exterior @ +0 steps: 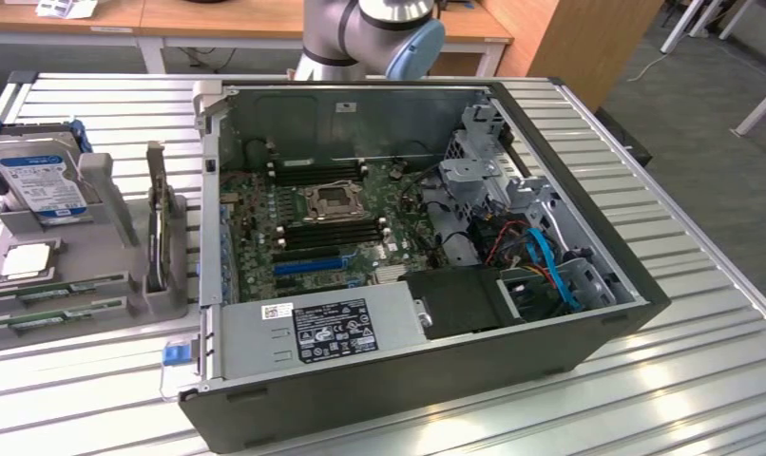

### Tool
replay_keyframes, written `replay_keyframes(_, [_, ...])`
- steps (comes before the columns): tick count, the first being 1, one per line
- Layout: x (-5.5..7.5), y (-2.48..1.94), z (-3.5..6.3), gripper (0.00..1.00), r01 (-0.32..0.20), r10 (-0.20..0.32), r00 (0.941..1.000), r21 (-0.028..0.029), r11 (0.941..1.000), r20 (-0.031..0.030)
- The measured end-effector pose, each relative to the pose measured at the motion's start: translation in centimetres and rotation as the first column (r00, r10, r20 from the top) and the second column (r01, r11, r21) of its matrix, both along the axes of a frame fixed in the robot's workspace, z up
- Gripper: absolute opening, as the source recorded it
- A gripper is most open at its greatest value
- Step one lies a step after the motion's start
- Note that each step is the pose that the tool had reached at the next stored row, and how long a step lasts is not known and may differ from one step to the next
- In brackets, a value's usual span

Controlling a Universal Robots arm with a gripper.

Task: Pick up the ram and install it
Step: 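Pick up the ram and move it above insertion slot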

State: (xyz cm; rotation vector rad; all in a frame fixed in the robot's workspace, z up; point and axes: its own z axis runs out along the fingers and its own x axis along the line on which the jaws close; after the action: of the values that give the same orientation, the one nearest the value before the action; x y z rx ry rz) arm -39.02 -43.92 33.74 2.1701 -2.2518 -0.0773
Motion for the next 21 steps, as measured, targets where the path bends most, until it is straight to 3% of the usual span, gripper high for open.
replay_keyframes(21, [0.0, 0.0, -2.25, 0.29, 0.0, 0.0, 1.0, 0.0, 1.0, 0.0001])
